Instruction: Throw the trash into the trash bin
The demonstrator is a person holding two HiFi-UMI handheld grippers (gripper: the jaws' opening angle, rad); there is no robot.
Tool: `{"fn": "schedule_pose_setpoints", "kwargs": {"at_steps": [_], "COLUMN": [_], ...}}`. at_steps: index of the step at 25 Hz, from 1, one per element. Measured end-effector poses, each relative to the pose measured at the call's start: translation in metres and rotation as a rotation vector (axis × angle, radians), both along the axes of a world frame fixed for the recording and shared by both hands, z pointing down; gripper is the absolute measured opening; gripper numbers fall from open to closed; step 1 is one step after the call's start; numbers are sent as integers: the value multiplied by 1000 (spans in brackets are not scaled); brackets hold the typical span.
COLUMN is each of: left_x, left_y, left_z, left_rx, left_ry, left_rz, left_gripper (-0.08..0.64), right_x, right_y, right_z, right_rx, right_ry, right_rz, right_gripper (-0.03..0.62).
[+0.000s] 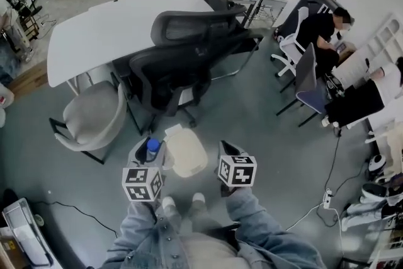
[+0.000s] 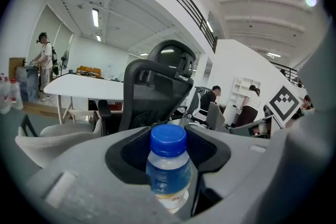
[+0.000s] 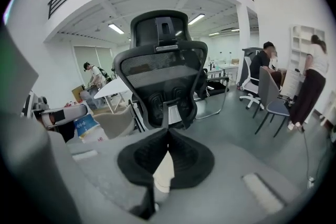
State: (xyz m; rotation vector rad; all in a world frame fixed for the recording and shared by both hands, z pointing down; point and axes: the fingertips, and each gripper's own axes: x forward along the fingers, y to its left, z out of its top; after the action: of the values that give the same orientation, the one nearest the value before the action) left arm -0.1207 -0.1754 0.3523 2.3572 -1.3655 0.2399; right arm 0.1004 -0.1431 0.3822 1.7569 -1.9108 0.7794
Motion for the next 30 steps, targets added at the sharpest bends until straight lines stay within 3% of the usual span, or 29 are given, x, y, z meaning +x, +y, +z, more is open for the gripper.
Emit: {"fn": "schedule_pose_setpoints", "kwargs": {"at_steps": [9, 15, 21, 30], "left_x": [9, 8, 10, 6], "left_y": [8, 15, 19, 31], "left_z": [39, 97, 167, 296], "left_rx": [-60, -124, -151, -250], "left_ry": [-60, -87, -124, -189], "left_rz": [-26, -97, -145, -158], "left_gripper": [209, 209, 209, 209], "right_x": [22, 33, 38, 40], "right_y": [-3, 2, 13, 49], "right_z": [50, 99, 182, 317], "right_rx": [-76, -131, -224, -359], "right_ry": [-65, -47, -65, -101], "right_rz": [-14, -51, -75, -72], "right_gripper": [3, 3, 3, 3]}}
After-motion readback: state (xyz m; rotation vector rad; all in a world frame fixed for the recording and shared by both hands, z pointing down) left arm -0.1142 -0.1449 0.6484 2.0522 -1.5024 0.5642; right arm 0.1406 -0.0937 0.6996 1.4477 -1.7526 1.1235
